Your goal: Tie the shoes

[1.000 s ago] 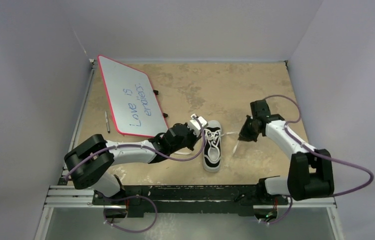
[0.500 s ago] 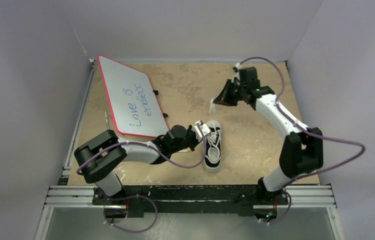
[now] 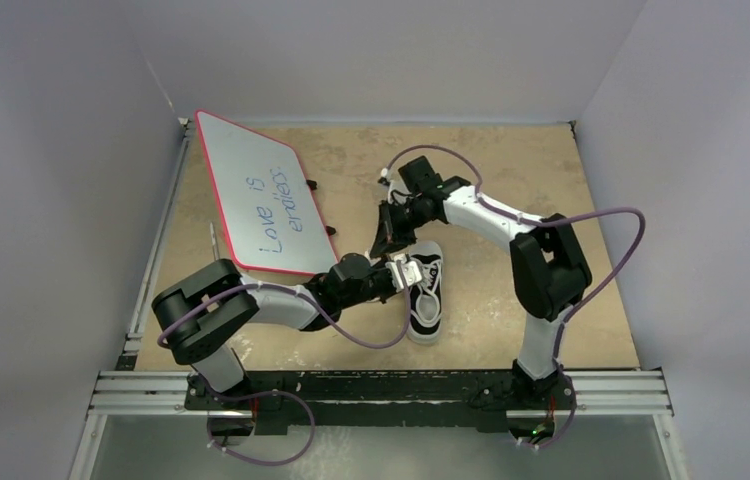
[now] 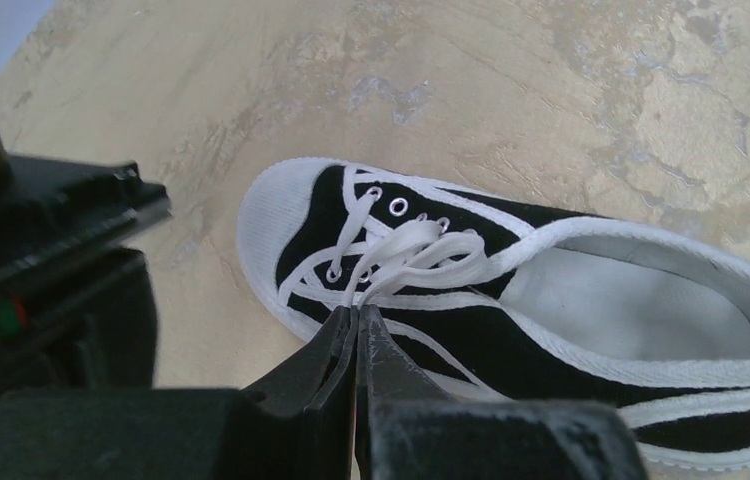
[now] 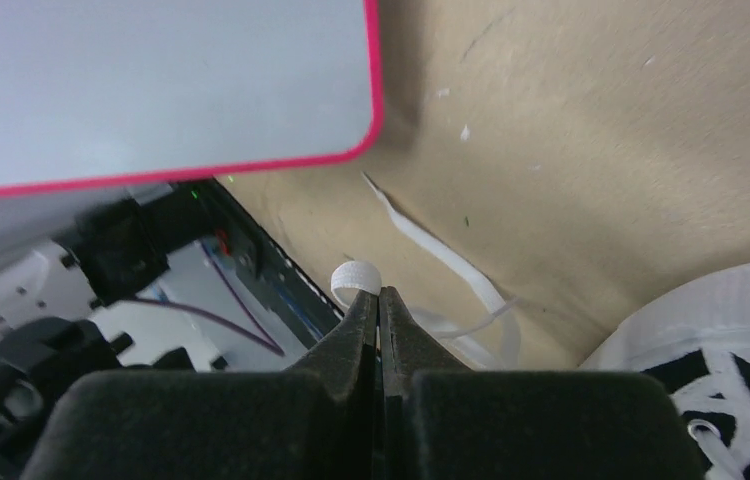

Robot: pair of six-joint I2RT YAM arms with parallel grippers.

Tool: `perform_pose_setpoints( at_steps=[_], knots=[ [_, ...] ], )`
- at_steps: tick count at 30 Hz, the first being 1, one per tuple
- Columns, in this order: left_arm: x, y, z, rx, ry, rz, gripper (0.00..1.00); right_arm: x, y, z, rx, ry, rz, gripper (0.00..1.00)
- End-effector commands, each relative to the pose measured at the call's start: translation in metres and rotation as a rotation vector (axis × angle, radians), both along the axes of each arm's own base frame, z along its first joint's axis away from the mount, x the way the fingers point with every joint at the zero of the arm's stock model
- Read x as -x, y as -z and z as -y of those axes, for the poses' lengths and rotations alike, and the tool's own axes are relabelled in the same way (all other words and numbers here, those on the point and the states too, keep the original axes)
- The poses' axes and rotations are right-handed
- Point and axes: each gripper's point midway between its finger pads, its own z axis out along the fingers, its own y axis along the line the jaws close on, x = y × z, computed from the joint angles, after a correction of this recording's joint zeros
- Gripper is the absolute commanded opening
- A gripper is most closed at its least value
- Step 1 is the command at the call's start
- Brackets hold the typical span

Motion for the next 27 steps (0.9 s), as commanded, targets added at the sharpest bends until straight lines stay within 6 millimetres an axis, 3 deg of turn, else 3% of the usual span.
perform_pose_setpoints(
  at_steps=[1,9,17,20,23,27],
  knots=[
    [0.008,-0.010,0.007,0.047,0.057,0.047,0.00,0.039,-0.005,-0.011,-0.027,-0.227,-0.025,0.00],
    [0.016,0.002,0.005,0.005,0.101,0.047,0.00,0.062,0.012,-0.027,-0.075,-0.345,-0.117,0.00],
    [0.017,0.015,0.012,-0.025,0.144,0.068,0.00,0.080,0.021,-0.016,-0.054,-0.431,-0.163,0.10],
    [0.015,0.014,0.014,-0.009,0.131,0.065,0.00,0.085,0.002,-0.017,-0.106,-0.430,-0.180,0.23],
    [0.016,0.014,0.013,0.004,0.124,0.055,0.00,0.080,-0.023,-0.021,-0.177,-0.411,-0.182,0.42],
    [0.019,0.013,0.013,0.031,0.121,0.027,0.00,0.065,-0.033,-0.006,-0.129,-0.352,-0.159,0.57]
  ],
)
